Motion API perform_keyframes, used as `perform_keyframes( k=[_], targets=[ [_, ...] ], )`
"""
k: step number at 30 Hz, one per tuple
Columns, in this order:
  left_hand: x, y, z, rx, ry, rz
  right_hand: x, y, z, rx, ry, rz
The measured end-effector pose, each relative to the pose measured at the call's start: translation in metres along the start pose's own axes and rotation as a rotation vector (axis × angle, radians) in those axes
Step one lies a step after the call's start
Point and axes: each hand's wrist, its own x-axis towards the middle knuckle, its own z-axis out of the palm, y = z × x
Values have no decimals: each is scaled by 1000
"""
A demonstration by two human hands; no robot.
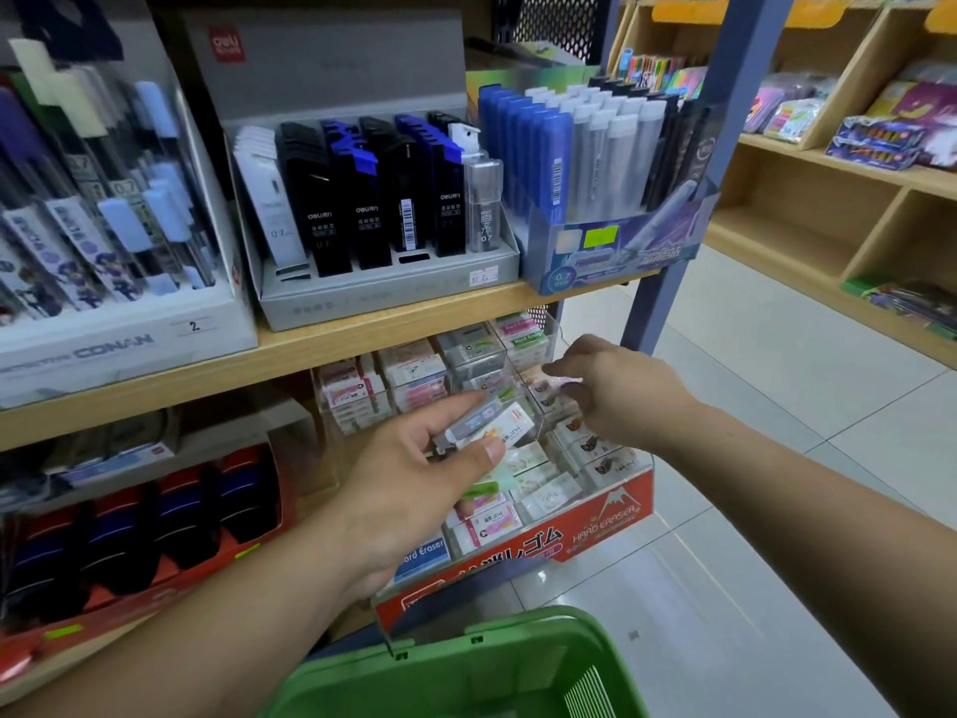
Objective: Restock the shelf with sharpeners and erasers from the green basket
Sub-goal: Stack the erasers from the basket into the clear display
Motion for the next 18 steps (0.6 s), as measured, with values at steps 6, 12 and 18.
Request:
perform_keyframes(
  k=[6, 12, 18],
  targets=[
    [-5, 6, -1, -50, -18, 35, -47, -50, -45, 1312, -237, 380],
    [-13, 13, 3, -62, 9, 105, -85, -83, -52, 1660, -441, 432],
    [-15, 14, 12, -198, -71, 74, -99, -100, -41, 1568, -149, 321]
  ],
)
